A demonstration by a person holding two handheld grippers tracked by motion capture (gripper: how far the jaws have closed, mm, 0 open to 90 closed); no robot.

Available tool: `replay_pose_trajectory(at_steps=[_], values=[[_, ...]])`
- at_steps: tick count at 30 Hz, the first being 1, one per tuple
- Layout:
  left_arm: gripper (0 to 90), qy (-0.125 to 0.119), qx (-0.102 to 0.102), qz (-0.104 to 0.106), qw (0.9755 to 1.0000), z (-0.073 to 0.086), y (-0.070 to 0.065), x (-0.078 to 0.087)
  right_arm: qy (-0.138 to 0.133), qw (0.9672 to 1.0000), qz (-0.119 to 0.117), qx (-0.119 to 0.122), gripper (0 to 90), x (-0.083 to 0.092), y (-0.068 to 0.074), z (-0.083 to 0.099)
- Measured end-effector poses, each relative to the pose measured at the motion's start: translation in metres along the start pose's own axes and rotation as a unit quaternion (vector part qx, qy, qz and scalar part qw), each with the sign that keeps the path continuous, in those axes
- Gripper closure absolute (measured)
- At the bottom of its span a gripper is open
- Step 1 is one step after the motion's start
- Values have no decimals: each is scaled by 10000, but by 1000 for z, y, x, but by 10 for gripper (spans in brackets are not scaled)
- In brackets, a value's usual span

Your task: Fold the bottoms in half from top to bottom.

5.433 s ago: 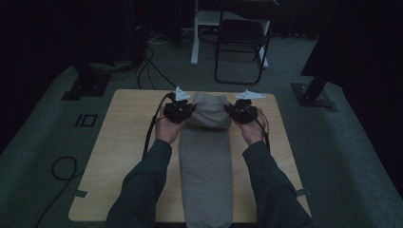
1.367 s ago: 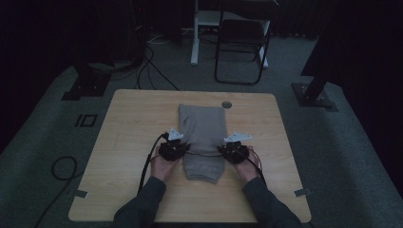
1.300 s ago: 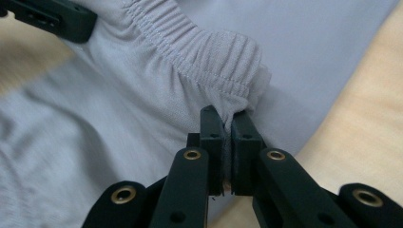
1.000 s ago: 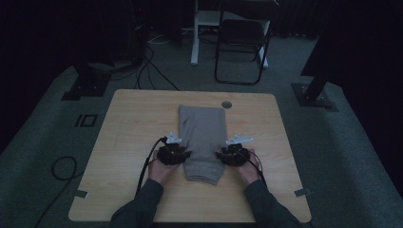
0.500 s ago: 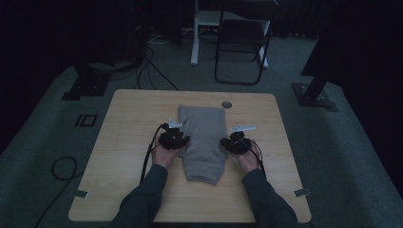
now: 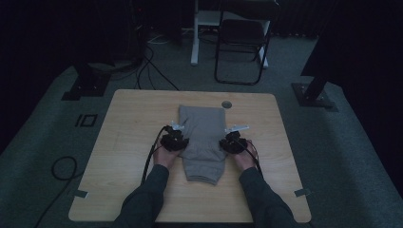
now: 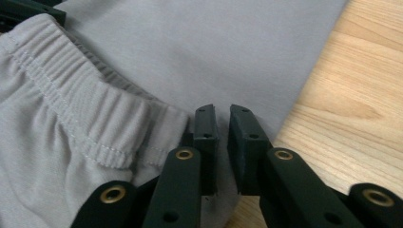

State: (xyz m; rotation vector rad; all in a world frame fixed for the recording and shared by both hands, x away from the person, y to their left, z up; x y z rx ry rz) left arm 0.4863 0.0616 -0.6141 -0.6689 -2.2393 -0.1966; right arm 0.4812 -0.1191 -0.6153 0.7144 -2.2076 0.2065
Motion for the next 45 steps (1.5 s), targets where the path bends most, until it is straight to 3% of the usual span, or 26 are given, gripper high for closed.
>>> replay_pose_trajectory(at_steps=[10, 14, 21, 33, 40, 42, 45], values=[[638, -150, -59, 275, 9995, 3, -13, 12, -201, 9983, -527, -173, 773, 6, 9, -1], [641, -248, -65, 442, 9987, 5, -22, 20, -363, 9963, -771, -113, 753, 15, 15, -3], [641, -409, -155, 648, 9969, 10, -35, 36, -547, 9927, -1062, 186, 724, 31, 29, -2], [621, -281, -396, 886, 9949, 32, -48, 50, -592, 9847, -1482, 693, 674, 50, 50, 14], [613, -425, -322, 959, 9940, 27, -52, 54, -721, 9840, -1515, 601, 654, 53, 53, 10], [613, -359, -440, 1005, 9933, 29, -58, 53, -718, 9827, -1592, 614, 662, 52, 60, 10], [607, -155, -702, 1005, 9923, 38, -67, 49, -582, 9798, -1728, 818, 684, 50, 73, 19]])
Point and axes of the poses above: each handheld gripper's, and its own axes: x roughly backward along the jaws, z roughly out of its underside, y roughly to its left, the point moved 10 cm from there along -x, roughly forward along the jaws, and after that the axes turned 1 degree about y, right-handed, at the moved point
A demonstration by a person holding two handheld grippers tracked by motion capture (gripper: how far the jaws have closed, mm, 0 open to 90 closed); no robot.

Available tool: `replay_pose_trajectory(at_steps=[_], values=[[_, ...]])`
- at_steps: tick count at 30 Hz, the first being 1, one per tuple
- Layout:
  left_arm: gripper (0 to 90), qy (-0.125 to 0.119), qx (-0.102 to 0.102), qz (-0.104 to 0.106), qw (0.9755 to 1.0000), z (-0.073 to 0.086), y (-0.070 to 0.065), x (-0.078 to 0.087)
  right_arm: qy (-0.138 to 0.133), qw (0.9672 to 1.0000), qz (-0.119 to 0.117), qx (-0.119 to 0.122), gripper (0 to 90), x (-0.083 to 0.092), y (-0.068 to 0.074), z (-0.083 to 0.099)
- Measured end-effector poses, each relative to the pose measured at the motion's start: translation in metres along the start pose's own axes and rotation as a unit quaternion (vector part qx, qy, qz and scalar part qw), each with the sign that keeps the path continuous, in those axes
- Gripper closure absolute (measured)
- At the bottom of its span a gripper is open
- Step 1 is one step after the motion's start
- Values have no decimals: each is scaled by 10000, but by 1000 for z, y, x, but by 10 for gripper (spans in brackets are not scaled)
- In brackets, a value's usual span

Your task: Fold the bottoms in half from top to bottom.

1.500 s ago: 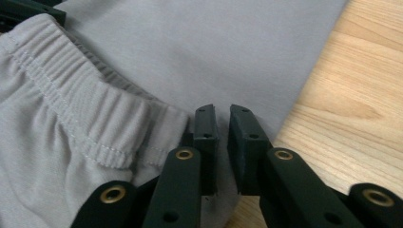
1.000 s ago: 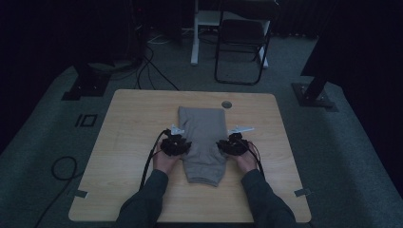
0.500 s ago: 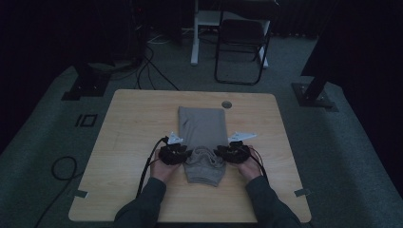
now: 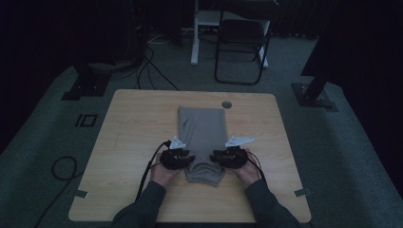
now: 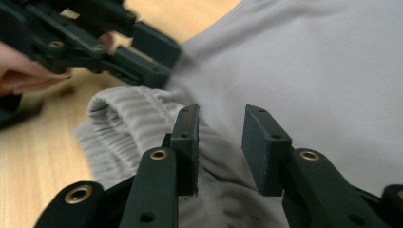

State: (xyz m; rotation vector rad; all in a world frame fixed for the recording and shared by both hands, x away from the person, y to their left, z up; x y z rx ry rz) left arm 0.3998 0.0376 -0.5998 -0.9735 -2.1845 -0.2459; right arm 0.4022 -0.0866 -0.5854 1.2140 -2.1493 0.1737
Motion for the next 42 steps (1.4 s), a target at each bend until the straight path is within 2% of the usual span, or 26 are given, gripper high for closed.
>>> replay_pose_trajectory(at_steps=[2, 6, 8, 10, 12, 14, 18, 23, 29, 32, 34, 42], values=[[604, 79, -71, -15, 9999, 5, -2, -2, 151, 9997, -28, 183, 707, -5, 8, 8], [604, 145, 9, 44, 9999, 12, -3, -5, 455, 9980, -73, 424, 721, -12, 17, 24], [604, 57, -28, -27, 10000, 9, -1, -4, 452, 9981, -87, 416, 708, -13, 16, 23], [604, -75, -61, -166, 9998, 1, 5, -3, 359, 9985, 37, 411, 663, -11, 11, 18], [605, -179, -63, -344, 9992, -9, 14, -3, 218, 9988, 292, 339, 598, -10, -1, 9], [605, -235, -22, -526, 9983, -19, 26, -7, 43, 9985, 527, 148, 578, -10, -17, 0], [611, -179, -16, -887, 9959, -33, 53, -22, -48, 9946, 1035, -48, 559, -16, -54, -13], [628, -72, 197, -1075, 9940, -42, 77, -38, -22, 9881, 1525, -210, 557, -28, -90, -23], [645, -50, 428, -1195, 9919, -41, 92, -48, -40, 9808, 1900, -438, 586, -40, -116, -31], [674, -12, 421, -1270, 9910, -37, 93, -50, 71, 9799, 1927, -503, 586, -47, -120, -26], [689, -30, 449, -1272, 9909, -35, 92, -49, 43, 9798, 1950, -447, 584, -48, -119, -24], [703, -132, 535, -1129, 9921, -21, 78, -36, 91, 9805, 1921, -400, 591, -44, -103, -16]])
Point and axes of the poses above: each handheld gripper's, and its own axes: x roughly backward along the jaws, z roughly out of its underside, y roughly to its left, the point moved 10 cm from there along -x, roughly forward along the jaws, and after that the axes turned 1 degree about y, right-handed, at the moved point
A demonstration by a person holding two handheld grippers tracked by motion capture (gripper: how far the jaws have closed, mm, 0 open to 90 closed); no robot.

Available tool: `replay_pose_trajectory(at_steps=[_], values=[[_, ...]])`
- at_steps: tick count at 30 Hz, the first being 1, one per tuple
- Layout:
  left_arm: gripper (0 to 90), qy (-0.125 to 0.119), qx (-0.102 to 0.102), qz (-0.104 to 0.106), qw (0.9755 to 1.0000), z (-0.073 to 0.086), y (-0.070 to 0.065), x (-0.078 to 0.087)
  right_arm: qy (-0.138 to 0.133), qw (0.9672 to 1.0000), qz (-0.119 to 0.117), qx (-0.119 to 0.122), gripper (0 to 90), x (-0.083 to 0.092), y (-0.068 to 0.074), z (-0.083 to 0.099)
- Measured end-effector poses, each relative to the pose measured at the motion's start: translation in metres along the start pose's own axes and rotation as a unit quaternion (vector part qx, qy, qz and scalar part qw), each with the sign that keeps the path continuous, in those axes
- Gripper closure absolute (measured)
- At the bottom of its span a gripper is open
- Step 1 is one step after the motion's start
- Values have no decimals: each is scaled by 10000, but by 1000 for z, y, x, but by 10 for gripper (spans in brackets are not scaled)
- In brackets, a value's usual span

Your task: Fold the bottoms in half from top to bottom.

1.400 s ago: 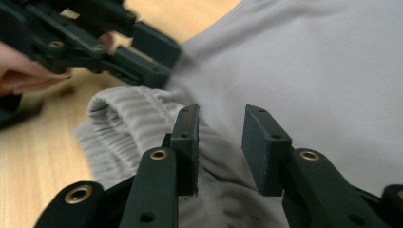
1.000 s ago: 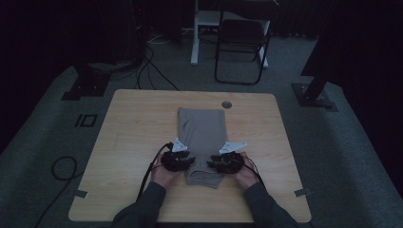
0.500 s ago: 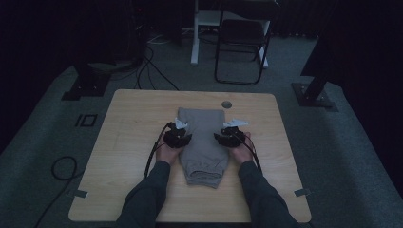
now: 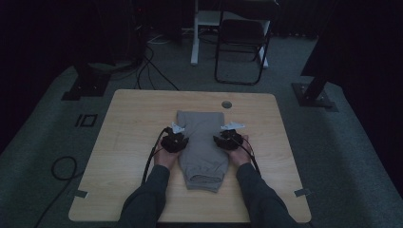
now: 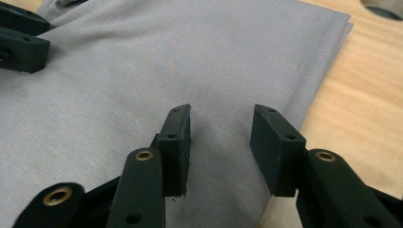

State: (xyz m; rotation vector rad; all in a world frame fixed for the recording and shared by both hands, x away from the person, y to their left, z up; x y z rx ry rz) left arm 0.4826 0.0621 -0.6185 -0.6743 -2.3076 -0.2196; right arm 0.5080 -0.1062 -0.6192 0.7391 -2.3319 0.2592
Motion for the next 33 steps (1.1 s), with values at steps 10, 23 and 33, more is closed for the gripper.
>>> replay_pose_trajectory(at_steps=[10, 23, 33], values=[[703, -11, -135, 254, 9996, 31, -25, 31, 182, 9993, -246, 201, 642, 29, 29, 25], [703, 116, -212, 423, 9988, 60, -54, 62, 199, 9977, -555, 331, 656, 62, 58, 54], [691, 89, -274, 361, 9989, 69, -65, 70, 235, 9967, -634, 449, 673, 70, 71, 61]])
Point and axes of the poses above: each handheld gripper's, and its own axes: x roughly backward along the jaws, z roughly out of its underside, y roughly to its left, the point moved 10 cm from there along -x, roughly forward along the jaws, and after that the axes turned 1 degree about y, right-handed, at the moved point
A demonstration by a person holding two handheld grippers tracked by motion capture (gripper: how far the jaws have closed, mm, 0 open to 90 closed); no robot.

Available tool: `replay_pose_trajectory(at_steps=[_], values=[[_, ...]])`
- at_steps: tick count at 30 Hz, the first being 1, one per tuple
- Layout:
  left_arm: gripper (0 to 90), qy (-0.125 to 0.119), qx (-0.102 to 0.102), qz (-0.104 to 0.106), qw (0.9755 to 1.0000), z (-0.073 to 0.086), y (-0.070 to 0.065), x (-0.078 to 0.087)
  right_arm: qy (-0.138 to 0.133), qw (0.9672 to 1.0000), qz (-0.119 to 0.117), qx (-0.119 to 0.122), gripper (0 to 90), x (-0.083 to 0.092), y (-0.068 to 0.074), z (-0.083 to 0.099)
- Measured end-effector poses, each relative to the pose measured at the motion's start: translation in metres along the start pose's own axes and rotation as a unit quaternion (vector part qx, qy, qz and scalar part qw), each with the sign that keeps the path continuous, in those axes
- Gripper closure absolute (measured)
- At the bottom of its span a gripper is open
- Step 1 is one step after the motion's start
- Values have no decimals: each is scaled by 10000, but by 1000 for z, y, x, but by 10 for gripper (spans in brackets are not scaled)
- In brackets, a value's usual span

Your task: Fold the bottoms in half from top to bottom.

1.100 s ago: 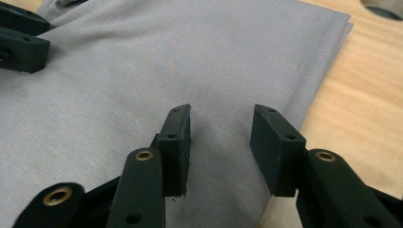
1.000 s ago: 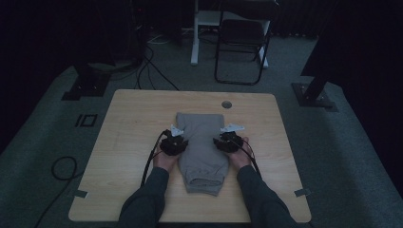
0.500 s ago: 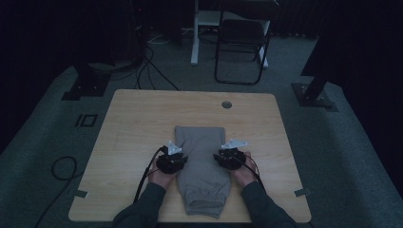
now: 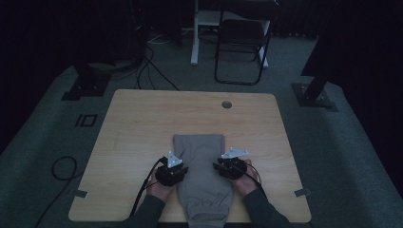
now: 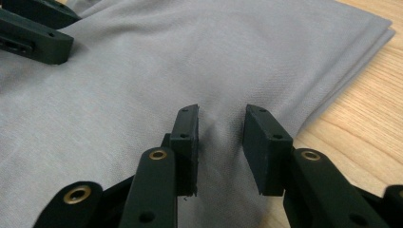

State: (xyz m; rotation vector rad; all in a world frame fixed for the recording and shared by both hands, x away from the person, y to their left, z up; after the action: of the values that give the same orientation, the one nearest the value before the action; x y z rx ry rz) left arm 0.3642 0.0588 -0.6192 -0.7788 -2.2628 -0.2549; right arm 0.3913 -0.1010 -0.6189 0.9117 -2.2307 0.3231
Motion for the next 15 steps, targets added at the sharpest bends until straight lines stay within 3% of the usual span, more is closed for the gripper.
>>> replay_pose_trajectory(at_steps=[4, 6, 9, 12, 14, 15], values=[[634, -72, -230, -120, 9996, -8, 1, -1, -14, 10000, -38, -5, 673, 0, 0, 0], [614, -235, -352, -232, 9988, -22, 6, -3, -12, 10000, -53, -30, 673, 0, 0, 0], [601, -413, -433, -451, 9972, -47, 23, -11, -28, 10000, -59, -29, 673, -1, 0, 0], [587, -360, -410, -681, 9962, -70, 44, -27, -29, 10000, -74, -28, 674, -1, 0, -1], [582, -253, -485, -871, 9947, -77, 57, -37, -33, 10000, -81, -41, 676, -1, 0, -1], [582, -253, -485, -871, 9947, -77, 57, -37, -33, 10000, -81, -41, 676, -1, 0, -1]])
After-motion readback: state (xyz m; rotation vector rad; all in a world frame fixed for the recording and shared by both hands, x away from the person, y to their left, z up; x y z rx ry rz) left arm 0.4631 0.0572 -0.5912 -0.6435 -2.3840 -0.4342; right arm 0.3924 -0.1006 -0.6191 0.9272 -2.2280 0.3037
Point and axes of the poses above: each handheld gripper's, and its own axes: x roughly backward along the jaws, z roughly out of its underside, y roughly to its left, the point moved 10 cm from there along -x, roughly forward along the jaws, and after that the axes turned 1 degree about y, right-handed, at the moved point
